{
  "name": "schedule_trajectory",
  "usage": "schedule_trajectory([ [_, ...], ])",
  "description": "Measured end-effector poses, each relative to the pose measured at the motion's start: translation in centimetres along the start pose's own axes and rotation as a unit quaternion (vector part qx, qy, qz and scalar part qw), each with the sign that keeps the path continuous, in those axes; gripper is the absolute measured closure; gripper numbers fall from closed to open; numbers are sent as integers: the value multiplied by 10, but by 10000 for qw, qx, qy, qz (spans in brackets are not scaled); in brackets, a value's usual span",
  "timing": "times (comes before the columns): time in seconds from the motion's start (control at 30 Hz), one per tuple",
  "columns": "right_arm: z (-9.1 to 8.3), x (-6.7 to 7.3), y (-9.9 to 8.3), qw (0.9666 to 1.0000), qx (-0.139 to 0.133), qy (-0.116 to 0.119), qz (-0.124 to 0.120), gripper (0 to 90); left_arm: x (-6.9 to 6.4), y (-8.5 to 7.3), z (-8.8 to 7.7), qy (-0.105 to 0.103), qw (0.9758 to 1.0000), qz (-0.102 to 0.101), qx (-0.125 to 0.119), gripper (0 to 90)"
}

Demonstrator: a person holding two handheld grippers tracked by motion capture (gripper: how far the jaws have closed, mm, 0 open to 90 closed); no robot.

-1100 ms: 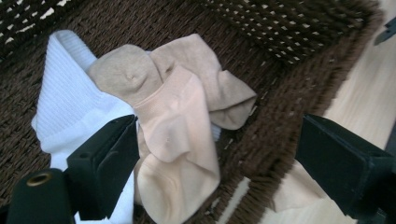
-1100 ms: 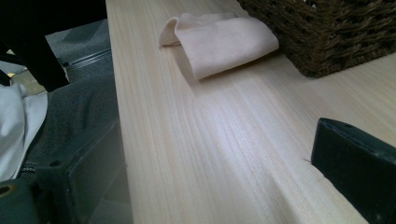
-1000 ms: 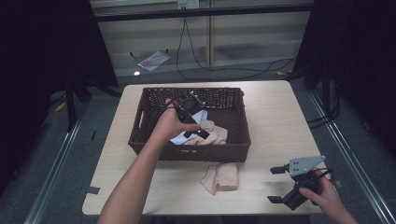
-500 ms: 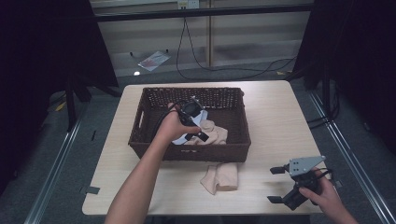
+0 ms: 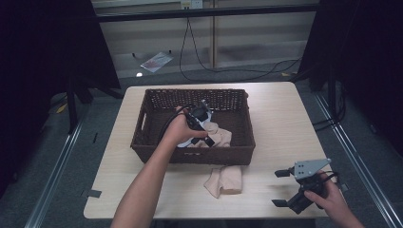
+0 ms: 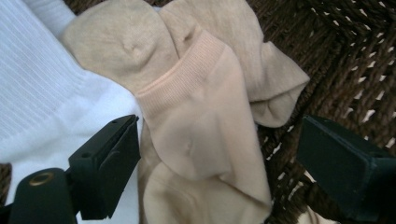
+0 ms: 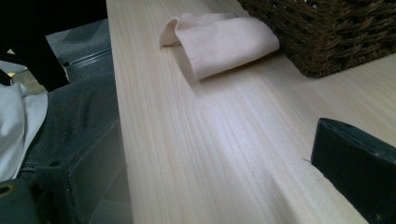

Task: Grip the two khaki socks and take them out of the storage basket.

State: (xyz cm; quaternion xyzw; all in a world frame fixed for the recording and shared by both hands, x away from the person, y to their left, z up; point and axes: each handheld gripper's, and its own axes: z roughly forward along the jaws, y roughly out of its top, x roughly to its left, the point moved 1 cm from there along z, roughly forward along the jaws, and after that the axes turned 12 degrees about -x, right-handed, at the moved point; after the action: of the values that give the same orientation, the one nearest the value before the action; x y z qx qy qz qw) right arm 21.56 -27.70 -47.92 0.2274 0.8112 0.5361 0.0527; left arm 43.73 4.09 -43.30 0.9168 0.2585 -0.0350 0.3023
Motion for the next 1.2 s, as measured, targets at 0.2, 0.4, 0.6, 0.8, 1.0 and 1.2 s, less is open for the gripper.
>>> schedule_trajectory([
  [0.2,0,0,0,10000,-9,16,-3,15,1,2,8,-133,9995,271,-110,136],
  [0.4,-1,0,0,10000,-13,2,-4,15,4,-1,15,-199,9992,324,-111,234],
  [0.6,0,0,0,10000,-4,-5,4,15,4,-3,15,-286,9985,471,-5,475],
  [0.8,0,0,0,10000,-6,21,11,15,4,-4,10,-348,9986,378,91,816],
  [1.0,0,0,0,10000,-21,9,-4,14,4,-1,-4,-383,9991,170,41,846],
  [1.2,0,0,0,10000,-14,-6,-5,15,4,3,-23,-423,9990,77,-103,846],
])
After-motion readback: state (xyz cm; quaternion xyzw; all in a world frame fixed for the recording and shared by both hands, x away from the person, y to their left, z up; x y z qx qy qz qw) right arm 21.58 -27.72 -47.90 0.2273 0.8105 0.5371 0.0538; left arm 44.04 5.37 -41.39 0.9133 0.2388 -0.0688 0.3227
